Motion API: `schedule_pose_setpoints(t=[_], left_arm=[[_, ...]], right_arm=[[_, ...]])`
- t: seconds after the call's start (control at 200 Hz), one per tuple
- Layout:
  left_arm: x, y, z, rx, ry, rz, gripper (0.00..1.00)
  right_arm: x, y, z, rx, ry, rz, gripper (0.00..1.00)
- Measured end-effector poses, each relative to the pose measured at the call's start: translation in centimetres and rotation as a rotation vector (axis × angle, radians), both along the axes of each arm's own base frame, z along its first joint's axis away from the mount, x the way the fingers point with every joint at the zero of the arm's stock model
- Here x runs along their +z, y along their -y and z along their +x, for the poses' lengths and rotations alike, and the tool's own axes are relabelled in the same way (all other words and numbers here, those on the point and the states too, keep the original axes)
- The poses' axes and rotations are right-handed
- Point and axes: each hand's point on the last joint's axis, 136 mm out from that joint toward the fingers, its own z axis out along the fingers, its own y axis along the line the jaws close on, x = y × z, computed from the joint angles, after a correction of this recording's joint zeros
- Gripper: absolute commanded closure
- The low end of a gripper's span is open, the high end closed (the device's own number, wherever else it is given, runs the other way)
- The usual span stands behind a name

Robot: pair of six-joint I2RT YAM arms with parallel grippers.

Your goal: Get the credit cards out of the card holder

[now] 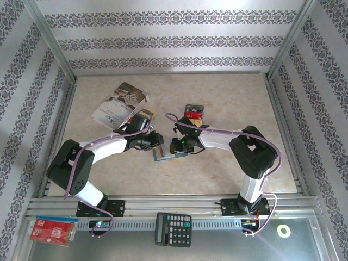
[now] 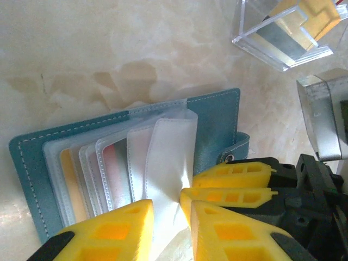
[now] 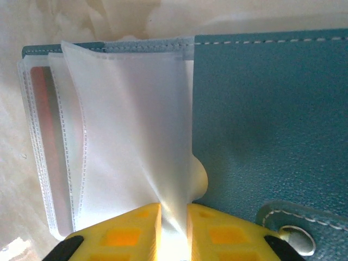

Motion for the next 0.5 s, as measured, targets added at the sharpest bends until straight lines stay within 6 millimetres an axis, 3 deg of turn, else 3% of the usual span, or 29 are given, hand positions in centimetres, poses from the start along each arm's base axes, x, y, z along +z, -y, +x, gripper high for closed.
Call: schedule_pose_setpoints(t=[0.23,0.5], left_arm=[[-1.8,0.0,-1.4,-0.03,-0.056,0.053,0.76],[-2.9,0.1,-1.3,-0.047,-0.089,0.086,0.76]], right_arm=[[0.0,0.1,0.0,-0.005,-0.003,0.001,0.8],[-0.1,0.1,0.1,-0.01,-0.007,0.008,0.83]])
